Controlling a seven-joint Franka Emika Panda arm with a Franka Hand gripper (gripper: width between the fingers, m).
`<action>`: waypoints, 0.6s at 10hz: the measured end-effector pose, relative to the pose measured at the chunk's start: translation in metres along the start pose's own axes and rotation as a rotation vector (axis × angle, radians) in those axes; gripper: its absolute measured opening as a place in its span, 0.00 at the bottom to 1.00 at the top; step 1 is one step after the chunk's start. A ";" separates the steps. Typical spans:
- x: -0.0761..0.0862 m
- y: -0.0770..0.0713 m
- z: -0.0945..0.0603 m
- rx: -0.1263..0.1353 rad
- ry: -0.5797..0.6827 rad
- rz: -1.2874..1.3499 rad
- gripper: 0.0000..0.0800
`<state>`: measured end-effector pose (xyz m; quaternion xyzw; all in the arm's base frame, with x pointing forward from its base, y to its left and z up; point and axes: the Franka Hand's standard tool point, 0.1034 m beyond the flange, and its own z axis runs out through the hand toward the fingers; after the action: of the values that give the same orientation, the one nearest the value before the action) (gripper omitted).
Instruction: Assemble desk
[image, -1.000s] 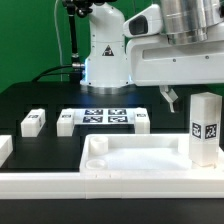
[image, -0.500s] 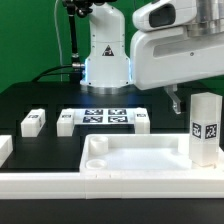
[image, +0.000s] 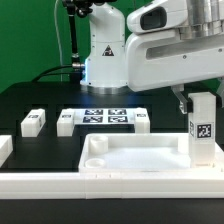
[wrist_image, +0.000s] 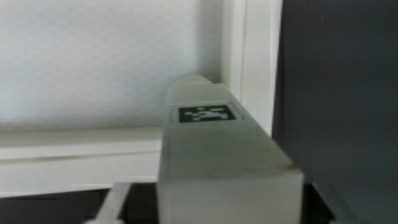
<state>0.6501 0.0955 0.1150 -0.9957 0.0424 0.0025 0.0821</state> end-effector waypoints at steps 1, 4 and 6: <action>0.003 0.002 0.000 -0.002 0.024 0.137 0.37; 0.000 -0.003 0.003 0.002 0.043 0.679 0.37; 0.001 -0.004 0.004 0.028 0.033 0.994 0.37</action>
Offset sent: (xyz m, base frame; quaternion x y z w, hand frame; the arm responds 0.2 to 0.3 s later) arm -0.0075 0.0133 -0.0001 0.0778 0.0228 0.5654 0.8208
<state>0.6511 0.1003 0.1122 -0.8538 0.5133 0.0251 0.0836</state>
